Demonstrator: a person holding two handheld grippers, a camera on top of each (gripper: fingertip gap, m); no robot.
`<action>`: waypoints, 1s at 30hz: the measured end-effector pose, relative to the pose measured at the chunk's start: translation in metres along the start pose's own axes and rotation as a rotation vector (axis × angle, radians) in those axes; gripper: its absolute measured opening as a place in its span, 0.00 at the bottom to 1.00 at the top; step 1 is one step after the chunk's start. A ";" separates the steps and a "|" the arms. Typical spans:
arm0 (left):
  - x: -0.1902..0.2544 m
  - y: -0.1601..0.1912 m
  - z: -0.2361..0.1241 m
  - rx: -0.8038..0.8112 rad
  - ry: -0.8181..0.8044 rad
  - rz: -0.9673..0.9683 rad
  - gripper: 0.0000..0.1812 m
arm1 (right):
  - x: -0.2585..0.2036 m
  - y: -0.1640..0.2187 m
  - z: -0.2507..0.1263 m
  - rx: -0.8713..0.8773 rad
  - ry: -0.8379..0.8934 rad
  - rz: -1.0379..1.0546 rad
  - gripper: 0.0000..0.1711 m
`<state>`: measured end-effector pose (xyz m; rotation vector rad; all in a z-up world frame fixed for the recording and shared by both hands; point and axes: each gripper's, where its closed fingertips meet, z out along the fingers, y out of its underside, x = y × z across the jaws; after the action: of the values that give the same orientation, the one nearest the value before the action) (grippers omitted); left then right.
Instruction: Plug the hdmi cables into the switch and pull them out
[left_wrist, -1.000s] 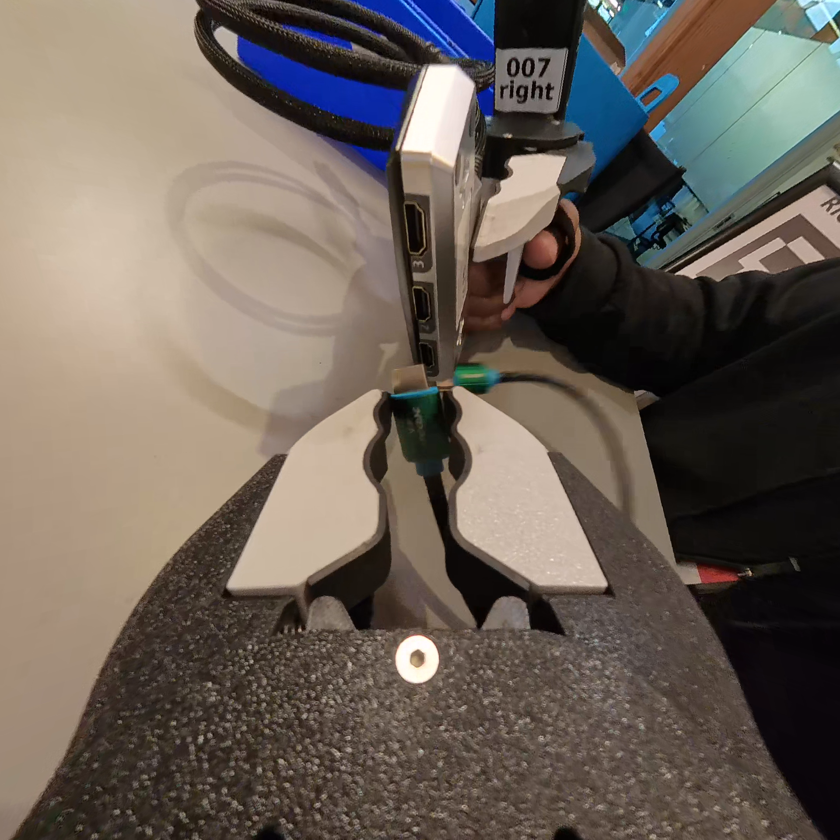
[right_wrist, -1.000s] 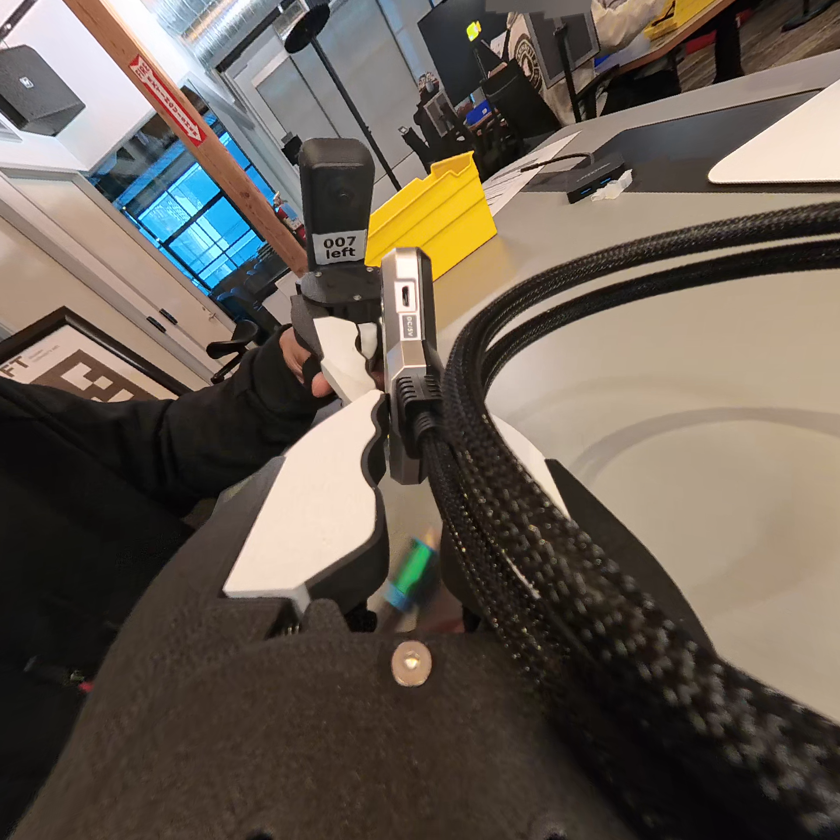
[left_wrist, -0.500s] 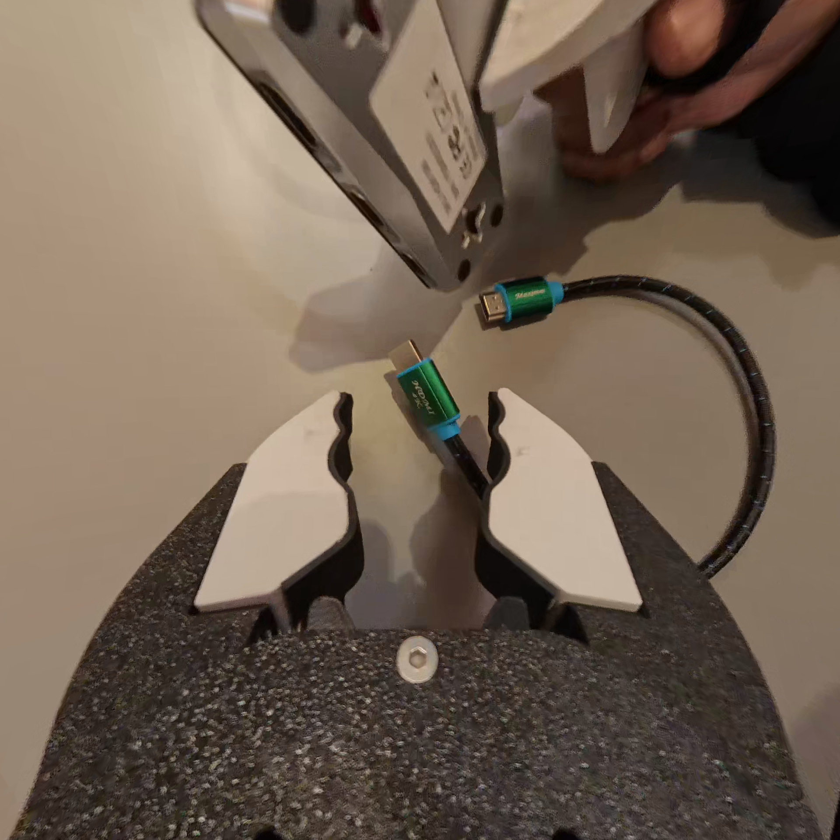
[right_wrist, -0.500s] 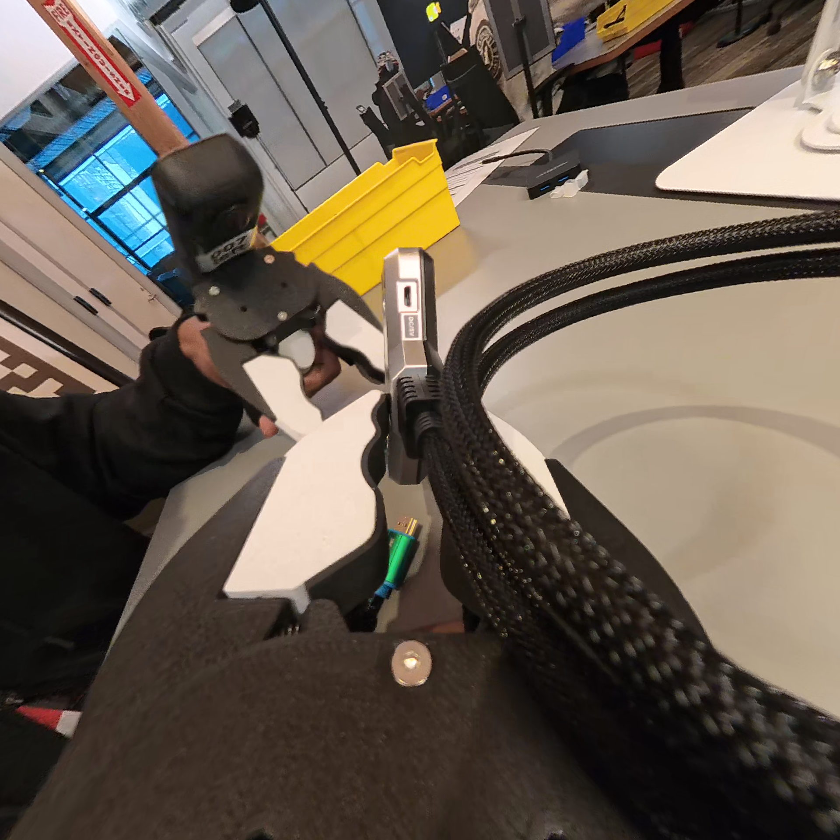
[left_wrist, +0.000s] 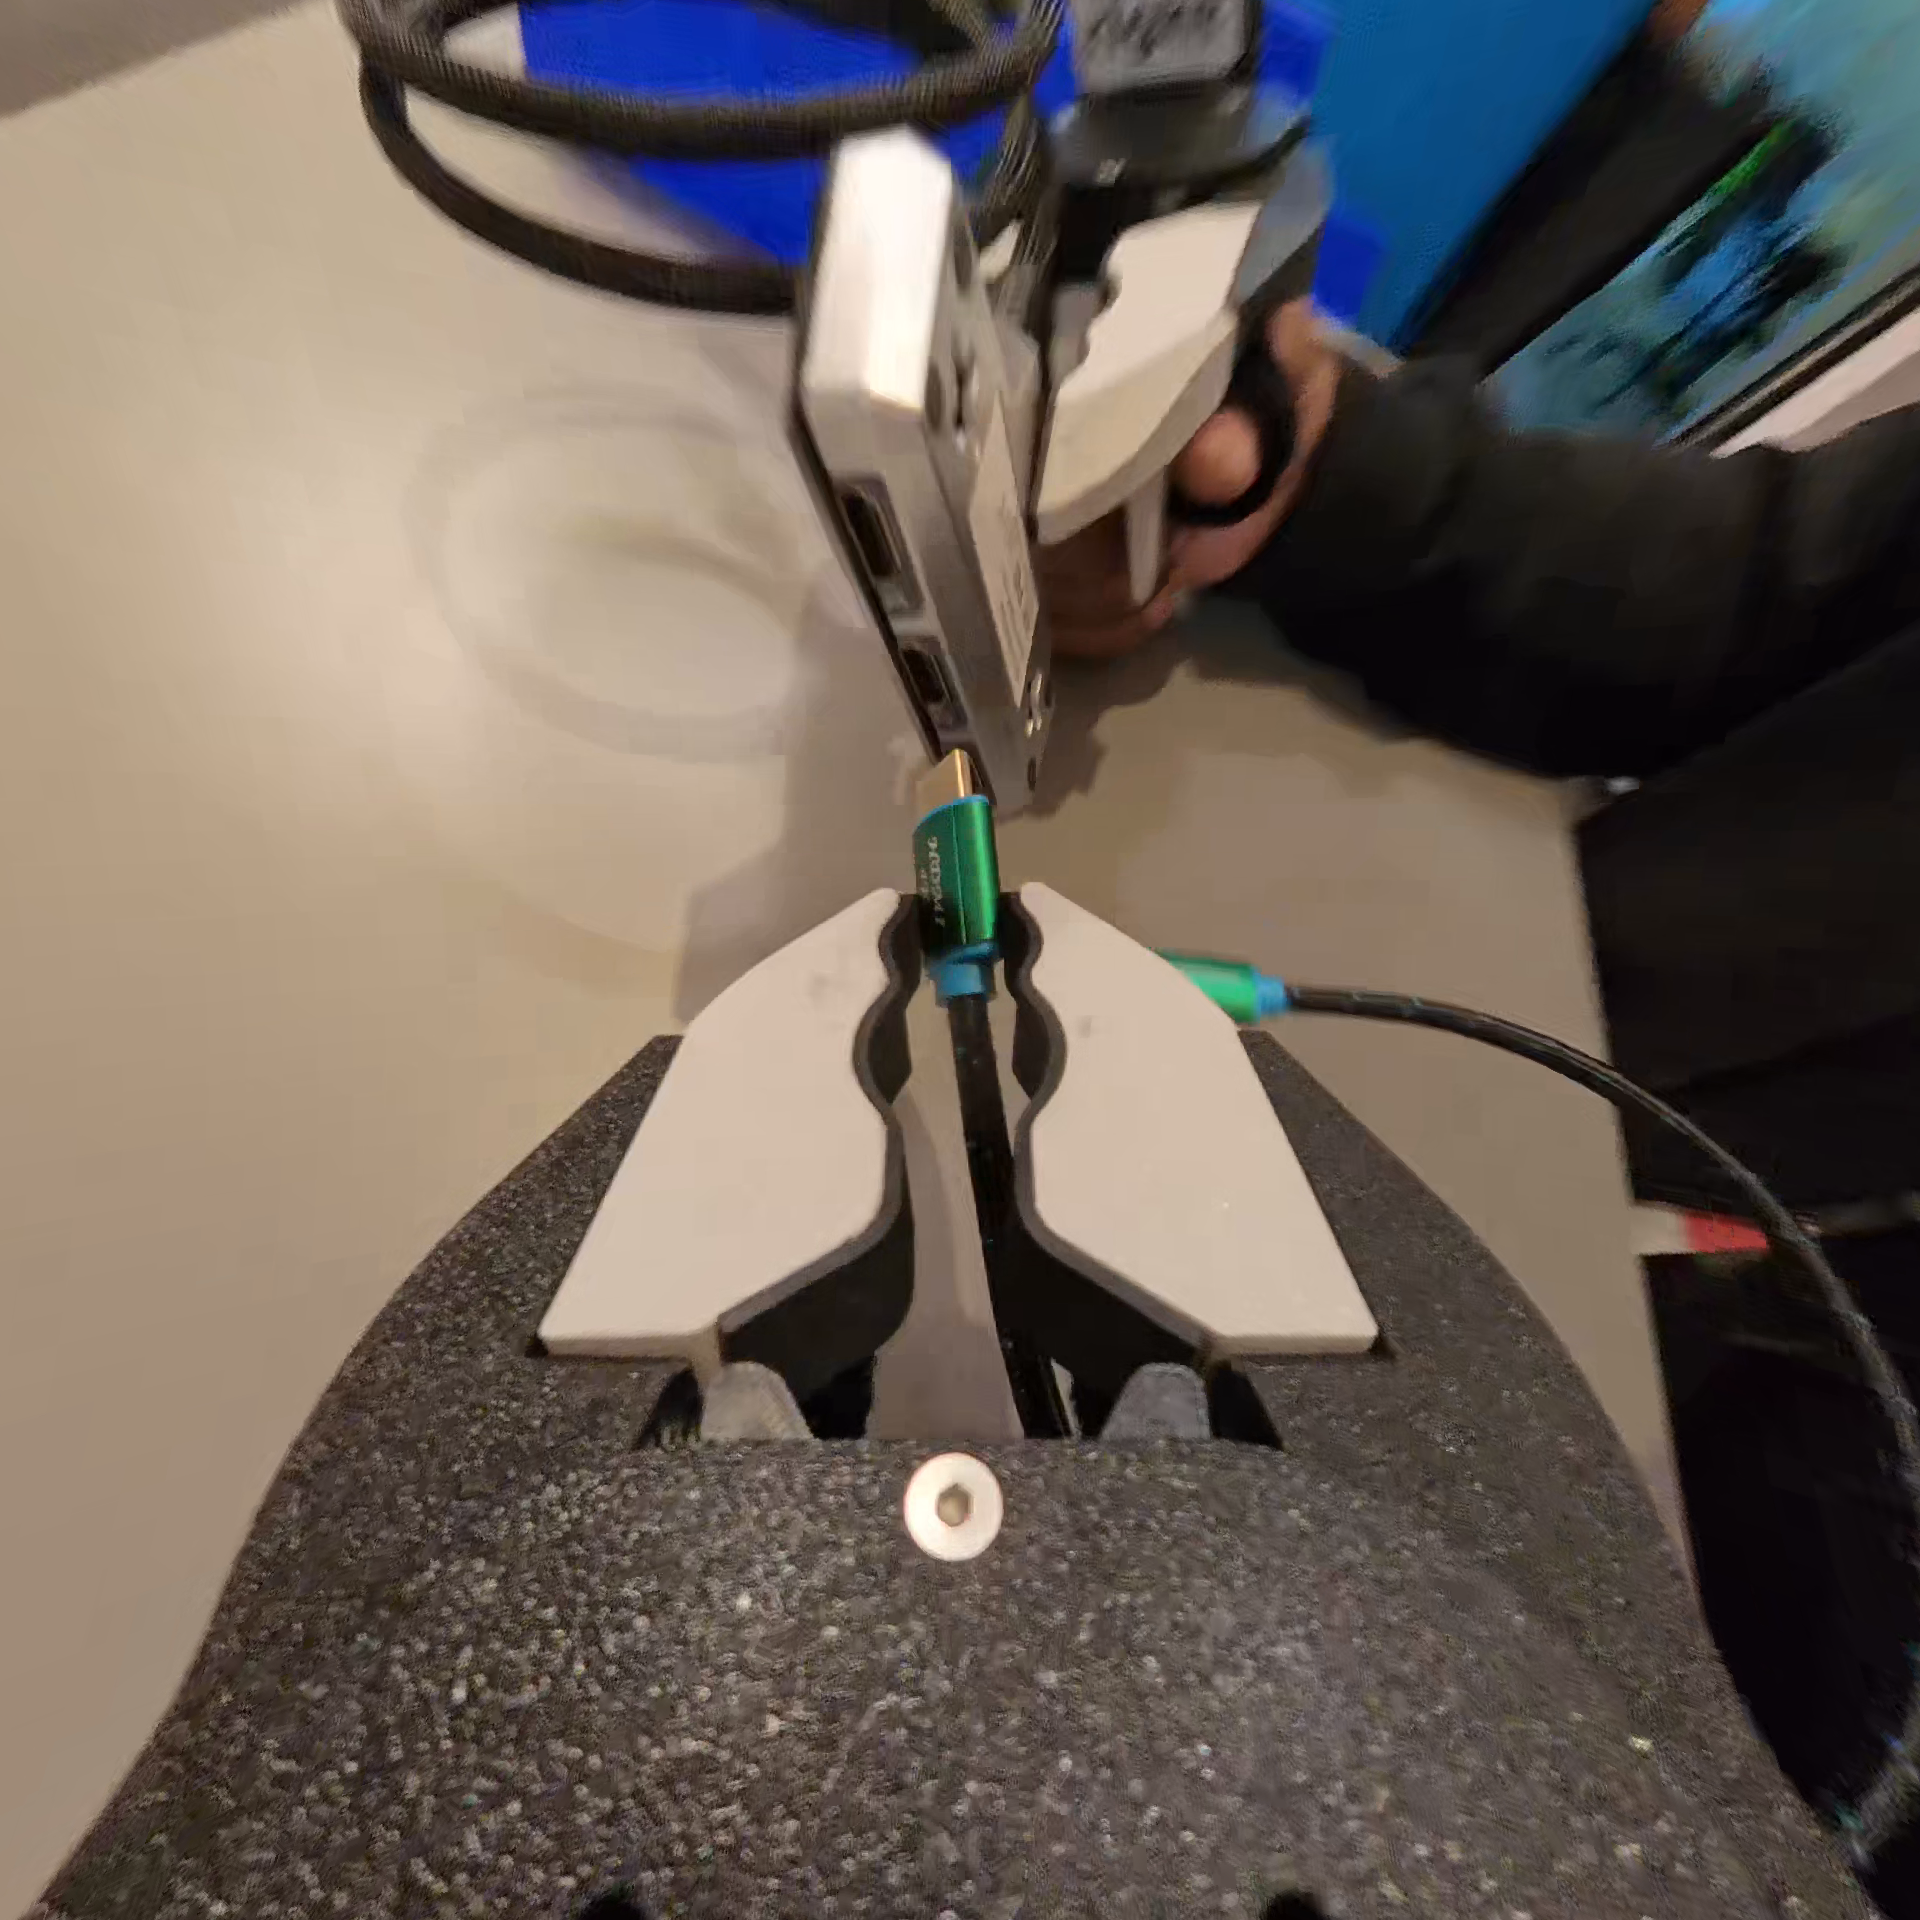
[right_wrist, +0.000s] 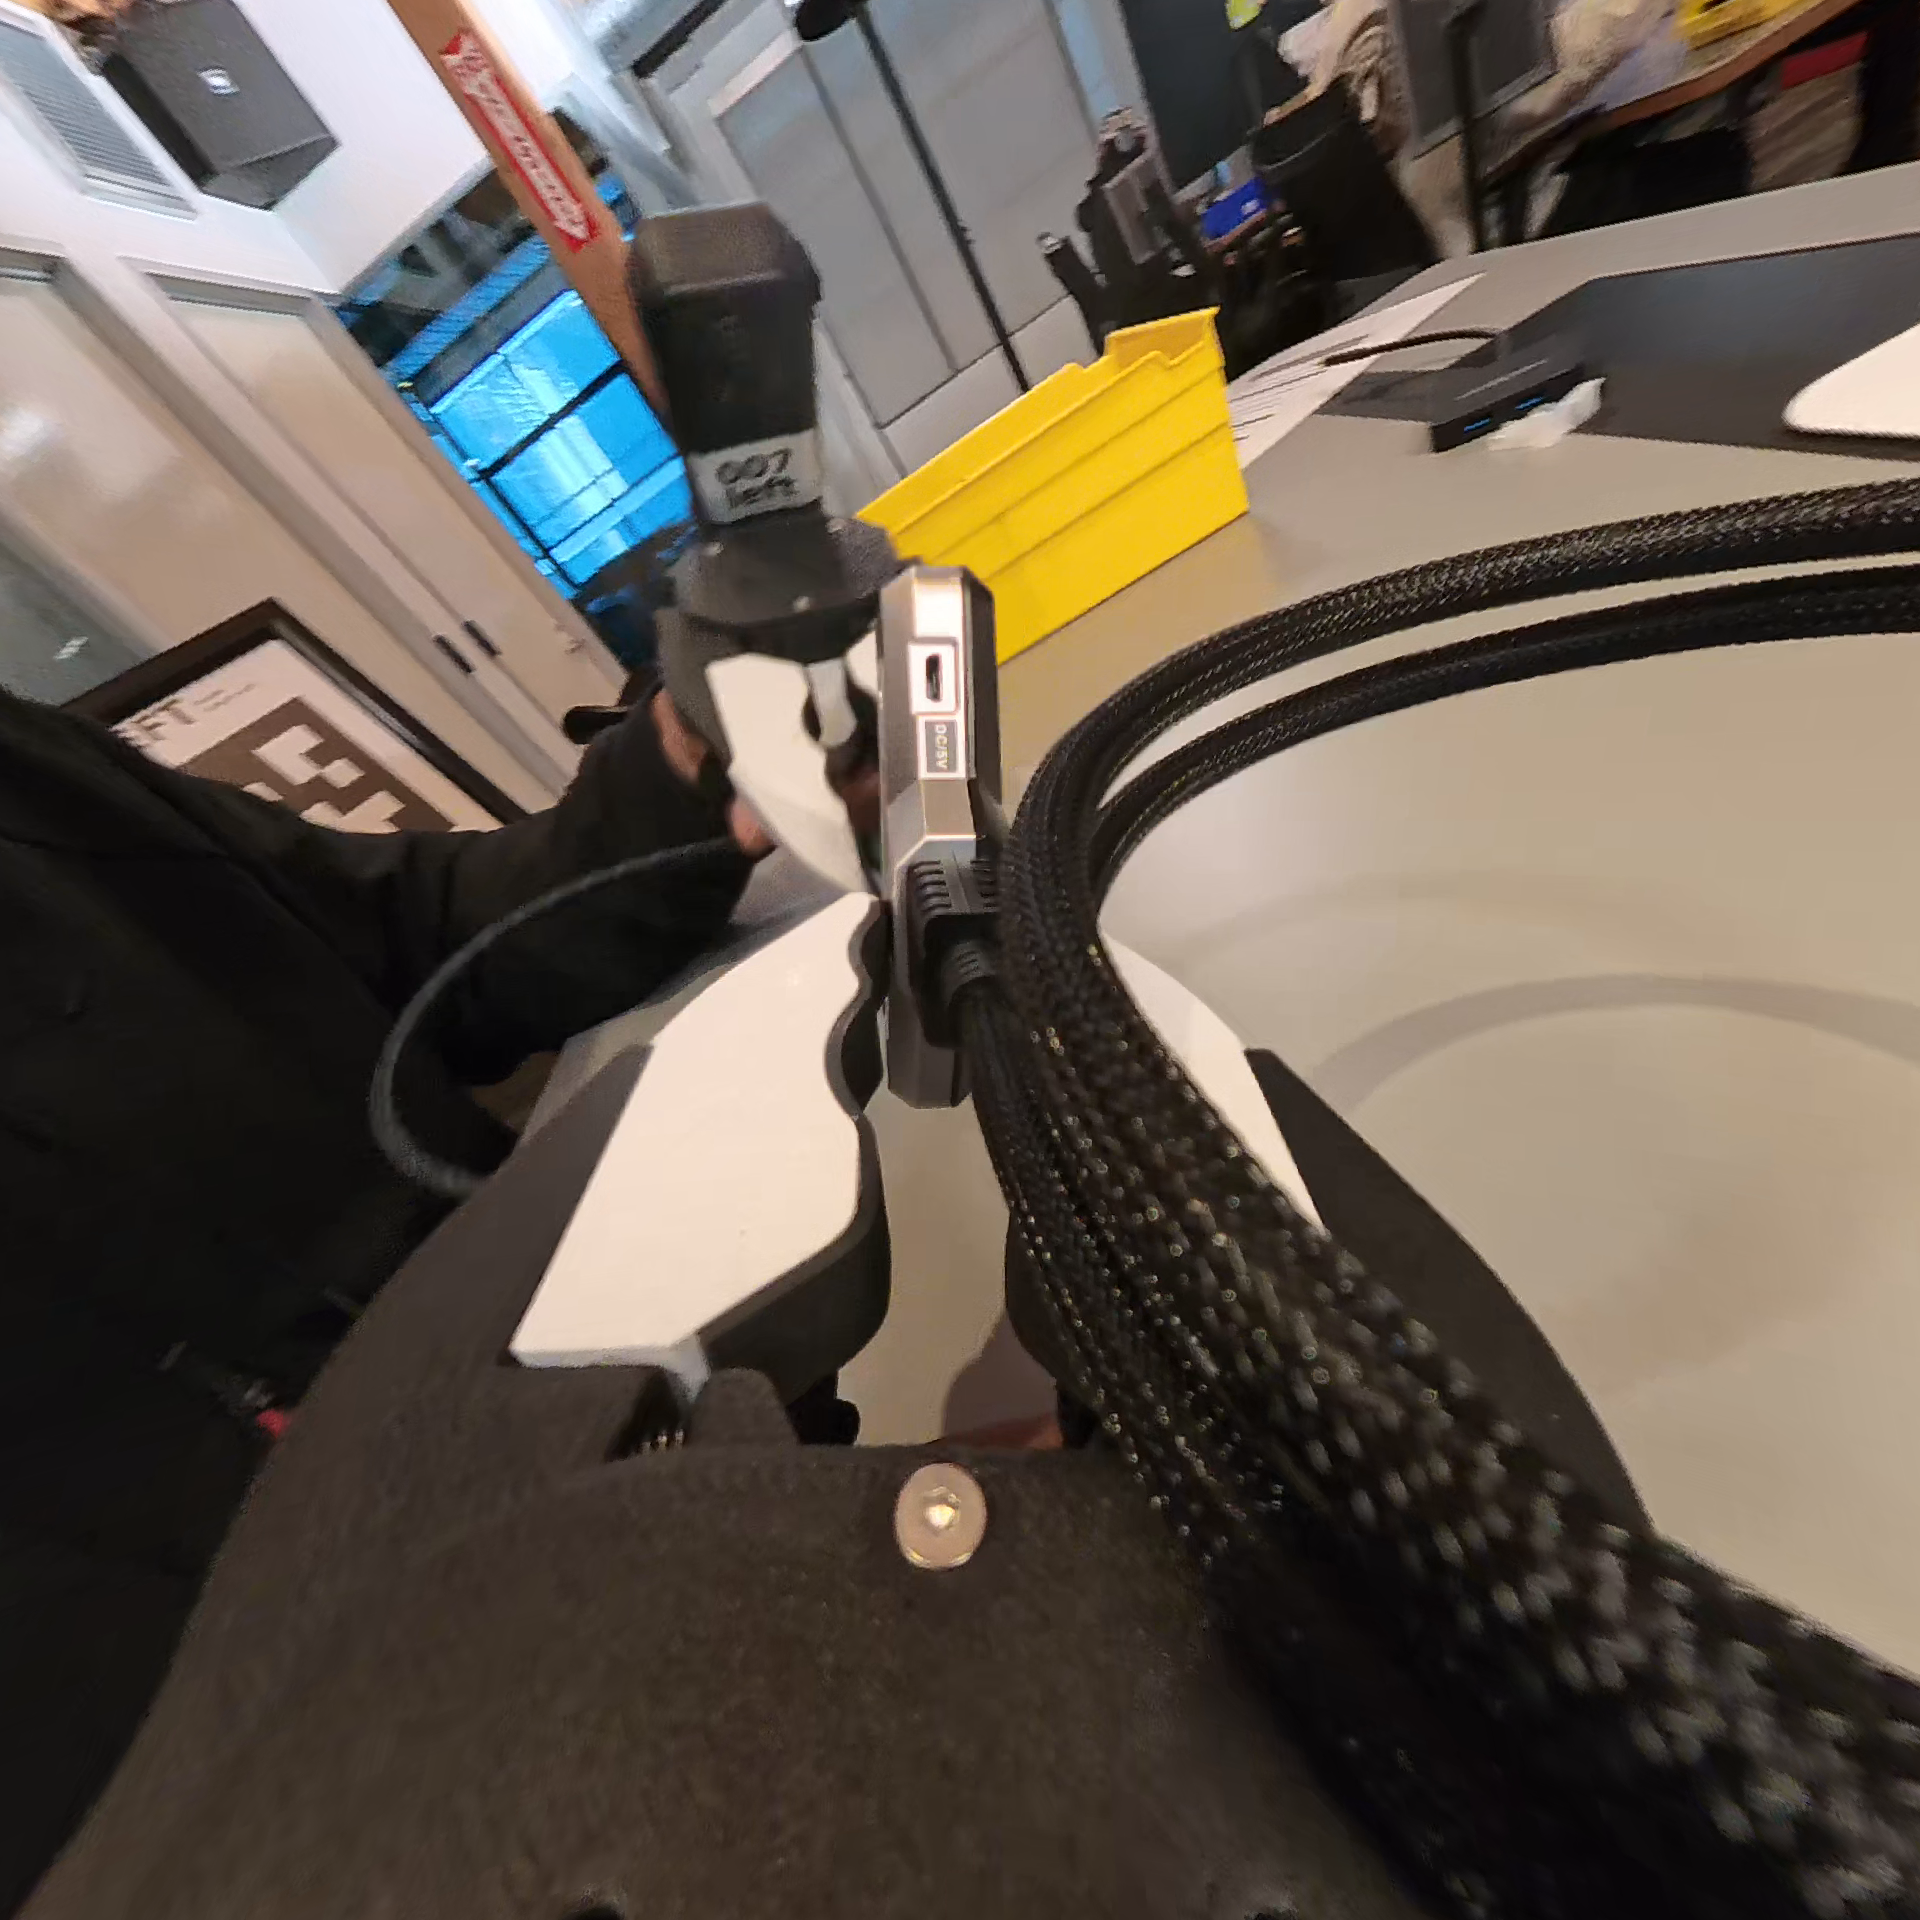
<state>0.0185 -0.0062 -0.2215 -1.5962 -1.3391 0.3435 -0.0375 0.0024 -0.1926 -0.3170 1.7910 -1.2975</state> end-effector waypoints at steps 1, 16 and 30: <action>0.002 -0.004 -0.006 0.034 0.038 -0.011 0.08 | -0.004 0.001 0.000 -0.009 -0.034 0.007 0.13; 0.031 -0.005 -0.020 0.119 0.413 -0.228 0.08 | -0.027 0.027 0.003 -0.185 -0.143 -0.095 0.13; 0.038 0.017 -0.003 0.000 0.458 -0.249 0.07 | -0.030 0.042 -0.004 -0.374 -0.078 -0.161 0.13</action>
<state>0.0439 0.0265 -0.2199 -1.3799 -1.1565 -0.1673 -0.0114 0.0420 -0.2131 -0.7209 1.9686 -1.0335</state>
